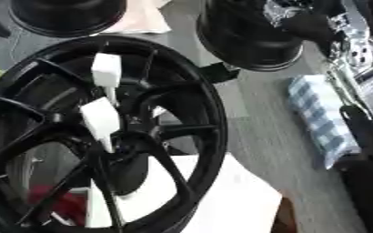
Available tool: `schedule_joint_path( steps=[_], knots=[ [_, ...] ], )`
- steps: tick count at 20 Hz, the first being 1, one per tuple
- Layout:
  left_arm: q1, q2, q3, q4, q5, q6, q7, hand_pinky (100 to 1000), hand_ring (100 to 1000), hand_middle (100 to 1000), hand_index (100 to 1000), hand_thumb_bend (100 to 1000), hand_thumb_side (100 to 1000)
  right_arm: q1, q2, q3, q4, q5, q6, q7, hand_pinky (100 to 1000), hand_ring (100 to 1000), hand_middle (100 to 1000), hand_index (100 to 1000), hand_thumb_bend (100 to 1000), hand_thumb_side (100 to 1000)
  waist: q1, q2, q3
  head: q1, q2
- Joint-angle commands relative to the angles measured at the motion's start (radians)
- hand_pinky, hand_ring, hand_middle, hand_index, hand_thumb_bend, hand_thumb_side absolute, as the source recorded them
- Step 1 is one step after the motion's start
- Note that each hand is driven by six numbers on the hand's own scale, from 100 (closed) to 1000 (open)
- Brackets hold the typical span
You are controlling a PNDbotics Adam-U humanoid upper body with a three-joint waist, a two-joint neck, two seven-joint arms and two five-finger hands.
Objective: Pull the pin out of the wheel hub.
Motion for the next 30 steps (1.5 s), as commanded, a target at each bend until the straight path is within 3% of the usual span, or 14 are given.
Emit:
schedule_joint_path(
  steps=[1,8,16,21,30],
  knots=[
    [-0.029,-0.009,-0.009,0.009,-0.008,-0.070,-0.066,893,859,825,923,346,745,-0.018,-0.020,-0.004,-0.004,-0.004,-0.002,0.004,699,639,538,620,398,100,0.005,-0.016,-0.003,0.012,-0.012],
    [-0.055,-0.051,-0.004,0.035,-0.016,-0.050,-0.064,874,828,789,905,346,728,-0.023,-0.013,-0.003,-0.003,-0.003,-0.003,0.007,698,638,538,620,398,100,0.006,-0.020,-0.017,0.024,-0.008],
    [-0.067,-0.089,-0.011,0.055,-0.038,0.062,-0.017,880,822,780,915,355,719,-0.030,-0.004,-0.002,-0.003,-0.003,-0.004,0.009,698,638,538,620,398,100,0.012,-0.018,-0.034,0.030,-0.012],
    [-0.072,-0.108,-0.015,0.056,-0.050,0.124,-0.022,912,850,796,928,431,655,-0.041,0.000,0.000,-0.002,-0.004,-0.005,0.011,698,638,538,620,396,100,0.016,-0.011,-0.050,0.045,-0.016],
    [-0.088,-0.138,-0.007,0.078,-0.069,0.234,0.016,930,864,805,936,475,622,-0.058,0.007,0.005,-0.003,-0.008,-0.005,0.017,697,638,538,620,389,100,0.016,0.007,-0.075,0.063,-0.024]
  ],
)
